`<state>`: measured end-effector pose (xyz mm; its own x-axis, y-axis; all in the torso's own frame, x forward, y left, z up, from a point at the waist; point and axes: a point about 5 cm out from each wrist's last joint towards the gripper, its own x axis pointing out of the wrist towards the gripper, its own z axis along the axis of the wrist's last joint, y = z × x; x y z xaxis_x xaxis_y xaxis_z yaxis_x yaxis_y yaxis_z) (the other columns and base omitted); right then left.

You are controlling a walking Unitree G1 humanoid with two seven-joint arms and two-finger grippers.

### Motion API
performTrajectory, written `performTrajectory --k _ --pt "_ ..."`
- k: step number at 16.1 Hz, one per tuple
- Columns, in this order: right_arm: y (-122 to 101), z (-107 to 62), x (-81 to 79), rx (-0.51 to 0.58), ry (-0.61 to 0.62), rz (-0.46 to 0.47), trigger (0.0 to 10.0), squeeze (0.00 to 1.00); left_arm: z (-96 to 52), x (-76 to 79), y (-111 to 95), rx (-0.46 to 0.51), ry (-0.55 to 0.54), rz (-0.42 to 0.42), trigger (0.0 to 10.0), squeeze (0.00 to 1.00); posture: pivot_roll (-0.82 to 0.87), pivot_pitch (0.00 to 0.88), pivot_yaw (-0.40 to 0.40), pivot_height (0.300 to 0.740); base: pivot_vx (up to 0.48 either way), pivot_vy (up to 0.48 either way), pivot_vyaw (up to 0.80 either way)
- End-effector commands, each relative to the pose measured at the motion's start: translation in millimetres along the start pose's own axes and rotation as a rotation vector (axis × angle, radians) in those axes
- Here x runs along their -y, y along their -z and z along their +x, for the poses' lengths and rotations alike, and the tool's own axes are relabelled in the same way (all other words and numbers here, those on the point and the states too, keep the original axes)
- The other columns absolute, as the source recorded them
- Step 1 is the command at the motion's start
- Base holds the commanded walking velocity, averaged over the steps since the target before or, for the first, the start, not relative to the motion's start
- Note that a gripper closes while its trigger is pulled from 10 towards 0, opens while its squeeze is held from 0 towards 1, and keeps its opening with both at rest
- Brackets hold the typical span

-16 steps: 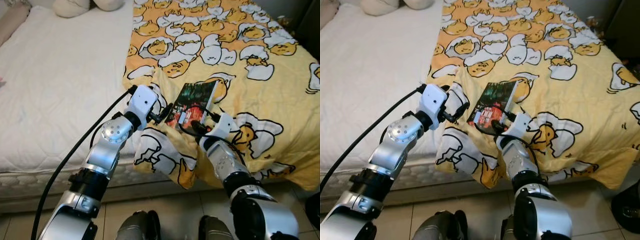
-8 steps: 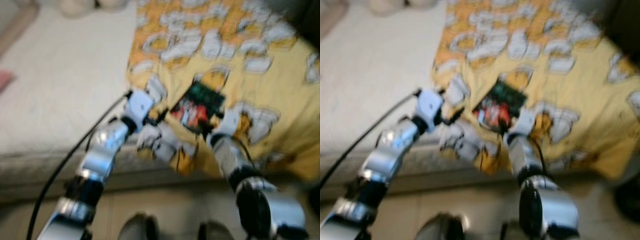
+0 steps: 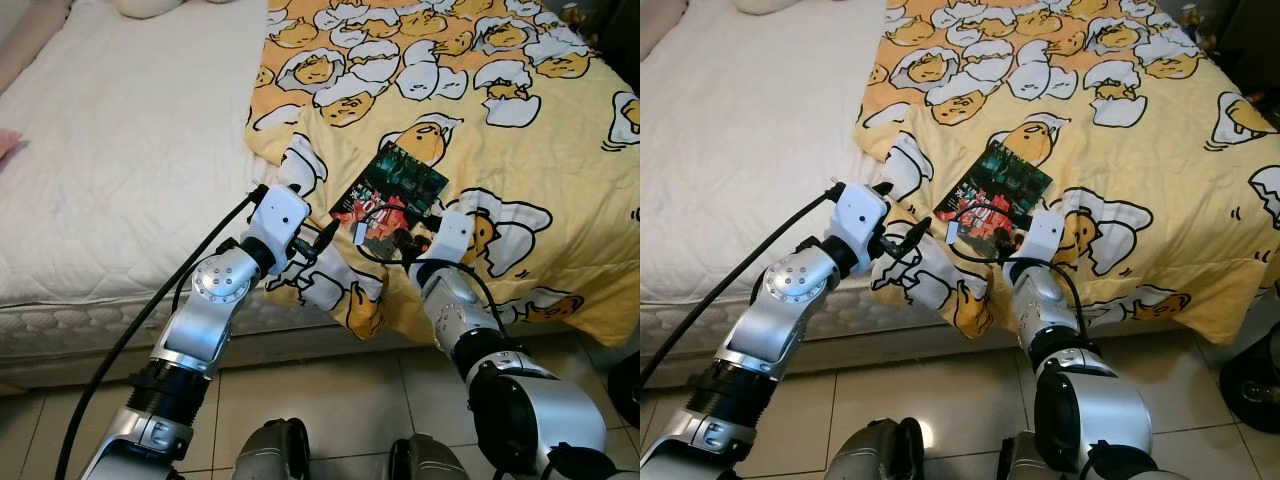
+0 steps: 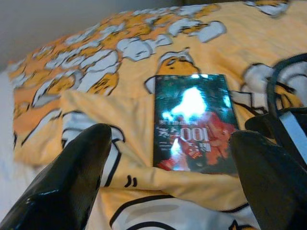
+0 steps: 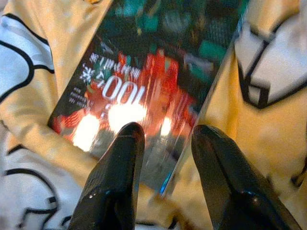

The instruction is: Clean up the room

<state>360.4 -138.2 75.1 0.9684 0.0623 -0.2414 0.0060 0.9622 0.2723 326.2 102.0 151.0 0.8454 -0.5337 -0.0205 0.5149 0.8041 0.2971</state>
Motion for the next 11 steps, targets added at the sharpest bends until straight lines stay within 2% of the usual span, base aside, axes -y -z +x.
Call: performTrajectory --k 1,2,3,4,5,7,8,9,11 --pt "-17 4.1 -10.3 0.078 -0.025 -0.069 10.0 0.00 -3.9 -7.2 2 -0.016 -0.059 -0.038 10.0 0.00 -0.04 0.131 0.093 0.723 0.000 0.000 0.00" --pt "-30 3.0 -8.6 0.175 0.009 -0.189 10.0 0.00 -5.6 -13.7 6 -0.016 -0.143 -0.171 10.0 0.00 -0.05 0.114 0.087 0.723 0.000 0.000 0.00" --pt "-41 -2.1 -6.6 0.284 0.039 -0.310 10.0 0.00 -7.0 -18.0 12 -0.020 -0.205 -0.270 10.0 0.00 -0.06 0.095 0.083 0.723 0.000 0.000 0.00" --pt "-47 -9.9 -2.8 0.370 0.071 -0.367 10.0 0.00 -7.6 -21.9 16 -0.022 -0.254 -0.307 10.0 0.00 -0.07 0.083 0.080 0.723 0.000 0.000 0.00" --pt "-46 -25.1 10.7 0.429 0.166 -0.433 10.0 0.00 -6.5 -28.8 24 -0.038 -0.315 -0.368 10.0 0.00 -0.09 0.064 0.074 0.723 0.000 0.000 0.00" --pt "-37 -38.5 22.2 0.438 0.228 -0.446 10.0 0.00 -5.0 -36.1 27 -0.030 -0.369 -0.404 10.0 0.00 -0.12 0.037 0.070 0.723 0.000 0.000 0.00" --pt "-32 -43.3 26.0 0.434 0.241 -0.452 10.0 0.00 -3.3 -37.0 27 -0.024 -0.367 -0.390 10.0 0.00 -0.13 0.026 0.070 0.723 0.000 0.000 0.00" --pt "-23 -51.4 30.2 0.417 0.249 -0.465 10.0 0.00 -1.0 -36.1 27 -0.017 -0.361 -0.408 10.0 0.00 -0.15 0.012 0.071 0.723 0.334 0.000 0.00" --pt "-17 -60.3 31.0 0.408 0.254 -0.485 10.0 0.00 3.1 -34.3 28 -0.026 -0.353 -0.385 10.0 0.00 -0.16 0.001 0.077 0.723 0.390 -0.274 0.00"
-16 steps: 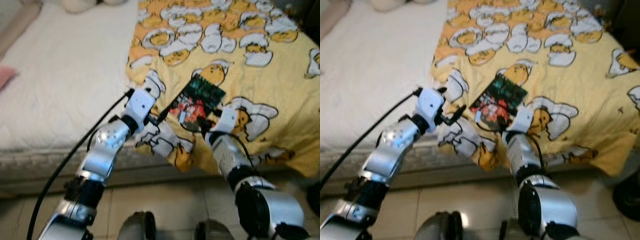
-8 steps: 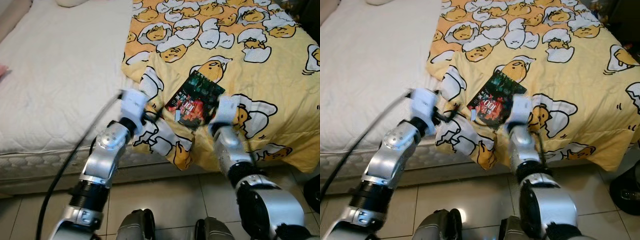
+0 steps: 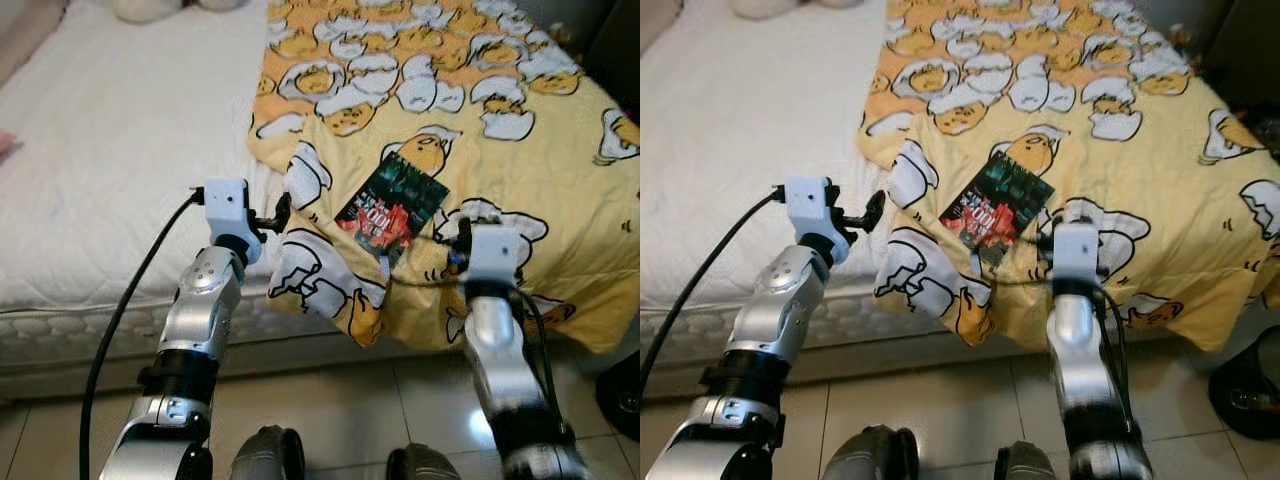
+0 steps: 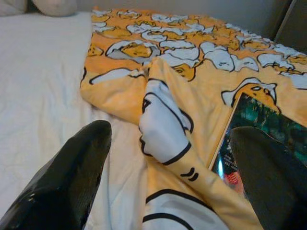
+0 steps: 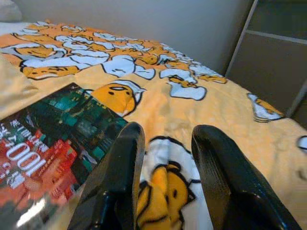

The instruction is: Clean up the room

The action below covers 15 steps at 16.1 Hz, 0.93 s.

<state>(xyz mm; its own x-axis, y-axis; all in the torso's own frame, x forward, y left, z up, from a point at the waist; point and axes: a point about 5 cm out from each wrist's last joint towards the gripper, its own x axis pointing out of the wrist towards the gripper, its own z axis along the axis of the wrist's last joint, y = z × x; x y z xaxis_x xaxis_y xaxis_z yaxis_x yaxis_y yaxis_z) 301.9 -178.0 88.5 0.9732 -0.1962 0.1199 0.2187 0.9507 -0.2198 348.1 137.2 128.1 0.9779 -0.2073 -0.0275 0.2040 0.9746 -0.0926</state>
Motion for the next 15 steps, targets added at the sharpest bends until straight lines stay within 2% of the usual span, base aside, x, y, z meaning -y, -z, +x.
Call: performTrajectory --k 1,4,10,14,15 --pt "-10 1.2 -1.0 0.031 -0.006 -0.027 10.0 0.00 4.7 3.8 -6 0.024 0.007 0.022 10.0 0.00 -0.17 0.000 0.081 0.723 0.394 -0.270 -0.51" --pt "-7 0.1 1.1 0.005 -0.006 -0.044 10.0 0.00 7.2 6.9 -4 0.030 0.012 0.032 10.0 0.00 -0.18 0.000 0.081 0.723 0.400 -0.259 0.00" --pt "-6 2.2 2.7 -0.030 -0.017 -0.061 10.0 0.00 11.0 6.8 -4 0.039 0.017 0.058 10.0 0.00 -0.18 0.000 0.077 0.723 0.402 -0.257 -0.78" --pt "-2 -4.5 0.0 -0.048 -0.037 -0.054 10.0 0.00 12.1 -1.7 -1 0.008 0.004 0.083 10.0 0.00 -0.18 0.010 0.077 0.723 0.405 -0.253 -0.78" --pt "0 -7.6 -2.9 -0.058 -0.058 -0.038 10.0 0.00 12.5 -12.3 1 -0.014 -0.057 0.040 10.0 0.00 -0.18 0.024 0.082 0.723 0.431 0.000 0.00"
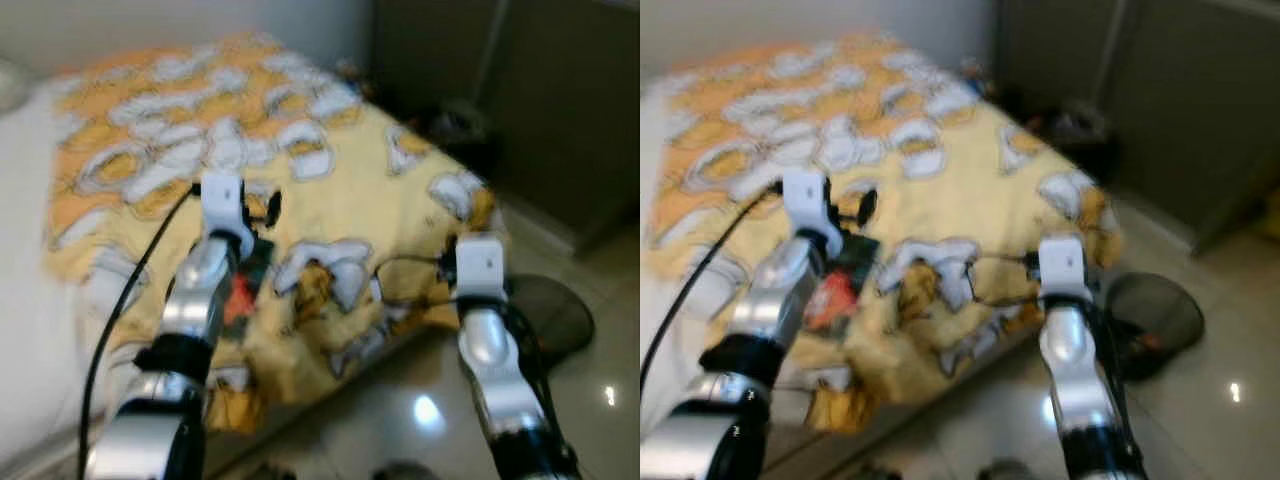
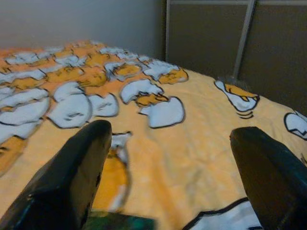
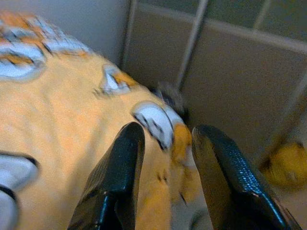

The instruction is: Clean up the room

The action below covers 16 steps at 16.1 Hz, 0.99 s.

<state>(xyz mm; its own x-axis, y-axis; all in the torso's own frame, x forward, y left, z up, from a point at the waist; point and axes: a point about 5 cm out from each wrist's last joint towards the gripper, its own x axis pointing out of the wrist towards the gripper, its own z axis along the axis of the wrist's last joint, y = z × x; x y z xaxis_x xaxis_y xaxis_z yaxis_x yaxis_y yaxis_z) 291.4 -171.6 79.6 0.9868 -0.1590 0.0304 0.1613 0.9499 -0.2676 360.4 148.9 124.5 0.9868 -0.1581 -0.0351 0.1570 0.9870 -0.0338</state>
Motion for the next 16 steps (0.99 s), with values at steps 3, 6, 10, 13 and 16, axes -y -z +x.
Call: performTrajectory --k 3,6,10,13,16 --pt "-10 1.8 -5.0 0.029 -0.056 0.027 10.0 0.00 2.8 -4.8 0 -0.022 -0.031 -0.018 10.0 0.00 -0.18 0.029 0.082 0.723 0.160 0.306 0.00" --pt "-14 3.0 -11.7 0.029 -0.091 0.040 10.0 0.00 5.0 -2.3 -5 0.004 -0.019 0.015 10.0 0.00 -0.18 0.031 0.082 0.723 0.000 0.476 0.68" --pt "-11 2.2 -13.1 0.011 -0.102 0.050 10.0 0.00 8.8 1.7 -15 0.034 0.026 0.058 10.0 0.00 -0.18 0.039 0.084 0.723 0.266 0.360 0.65" --pt "-6 0.7 -11.6 -0.022 -0.091 0.068 10.0 0.00 11.0 9.1 -20 0.043 0.067 0.112 10.0 0.00 -0.18 0.046 0.087 0.723 0.085 0.418 0.21" --pt "-4 -0.4 -12.5 -0.028 -0.098 0.070 10.0 0.00 15.2 20.4 -19 0.003 0.135 0.170 10.0 0.00 -0.18 0.048 0.087 0.723 0.000 0.443 0.00"
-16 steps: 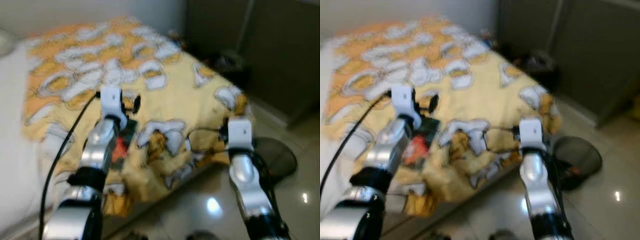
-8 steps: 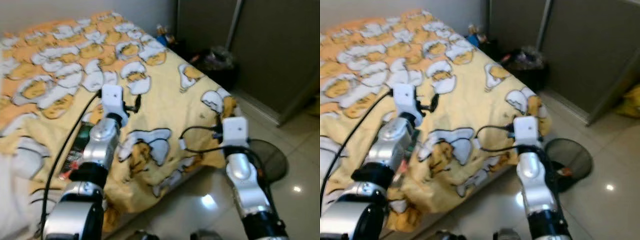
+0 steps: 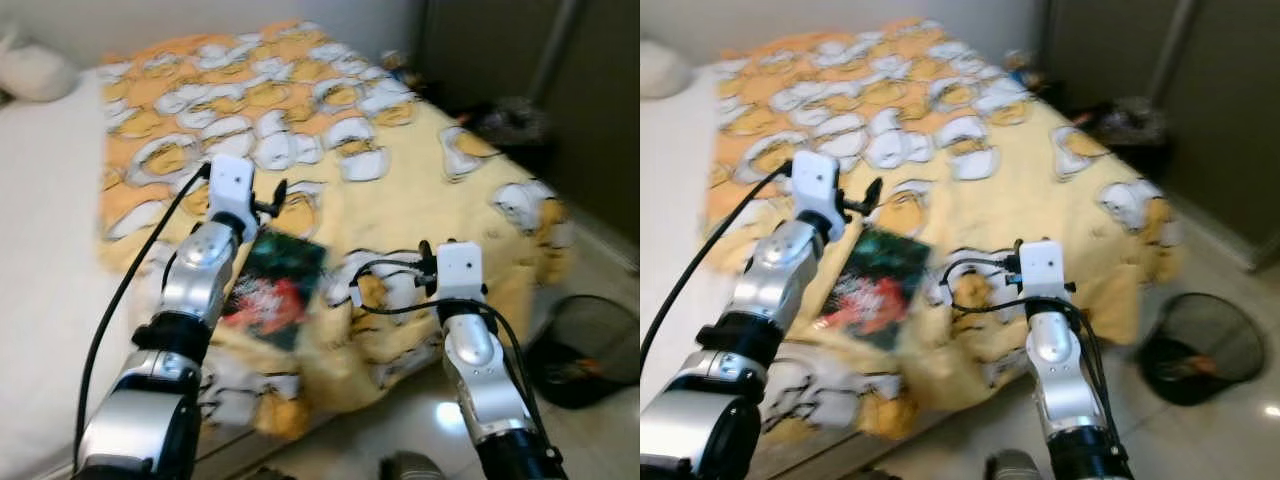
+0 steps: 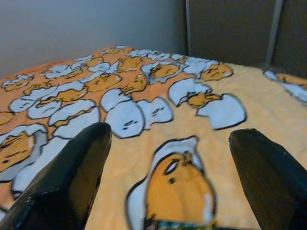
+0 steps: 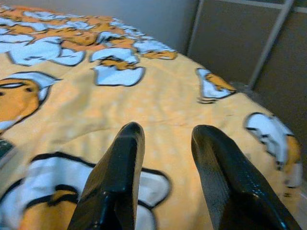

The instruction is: Clean up the room

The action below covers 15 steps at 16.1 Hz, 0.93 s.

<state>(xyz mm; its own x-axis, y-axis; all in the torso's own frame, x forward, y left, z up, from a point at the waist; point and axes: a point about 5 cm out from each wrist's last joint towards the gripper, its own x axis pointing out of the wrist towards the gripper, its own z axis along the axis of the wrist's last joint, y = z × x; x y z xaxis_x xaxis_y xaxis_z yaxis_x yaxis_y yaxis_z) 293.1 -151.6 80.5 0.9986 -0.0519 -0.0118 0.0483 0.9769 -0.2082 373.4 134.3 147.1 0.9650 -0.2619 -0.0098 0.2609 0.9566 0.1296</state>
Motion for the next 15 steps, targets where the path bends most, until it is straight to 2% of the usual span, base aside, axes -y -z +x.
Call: performTrajectory --k 1,3,6,8,10,12,15 --pt "0 -0.2 4.7 -0.004 0.009 0.014 10.0 0.00 3.9 9.8 -1 -0.005 0.047 0.013 10.0 0.00 -0.18 0.050 0.090 0.723 0.000 0.000 0.00" --pt "-1 -0.6 5.0 0.002 0.010 0.015 10.0 0.00 3.1 6.9 -2 -0.005 0.033 -0.056 10.0 0.00 -0.19 0.049 0.095 0.723 0.139 0.000 0.00" --pt "0 -2.7 4.0 -0.001 0.007 0.015 10.0 0.00 3.4 7.9 -1 -0.012 0.035 -0.048 10.0 0.00 -0.19 0.053 0.096 0.723 0.480 0.000 0.00" --pt "1 -4.0 3.4 -0.004 0.002 0.013 10.0 0.00 5.3 13.5 -2 -0.016 0.068 -0.025 10.0 0.00 -0.19 0.054 0.096 0.723 0.480 0.000 0.00" --pt "2 -5.6 2.7 -0.006 -0.001 0.012 10.0 0.00 5.6 21.6 -2 -0.014 0.113 0.046 10.0 0.00 -0.19 0.051 0.097 0.723 0.480 0.000 0.00" --pt "3 -6.9 3.0 -0.008 -0.005 0.007 10.0 0.00 5.5 27.4 0 -0.021 0.144 0.026 10.0 0.00 -0.20 0.047 0.100 0.723 0.000 0.000 0.00" --pt "5 -11.5 6.1 -0.011 0.000 0.003 10.0 0.00 5.0 22.5 11 -0.085 0.157 0.002 10.0 0.00 -0.20 0.062 0.089 0.723 0.000 0.000 0.00"
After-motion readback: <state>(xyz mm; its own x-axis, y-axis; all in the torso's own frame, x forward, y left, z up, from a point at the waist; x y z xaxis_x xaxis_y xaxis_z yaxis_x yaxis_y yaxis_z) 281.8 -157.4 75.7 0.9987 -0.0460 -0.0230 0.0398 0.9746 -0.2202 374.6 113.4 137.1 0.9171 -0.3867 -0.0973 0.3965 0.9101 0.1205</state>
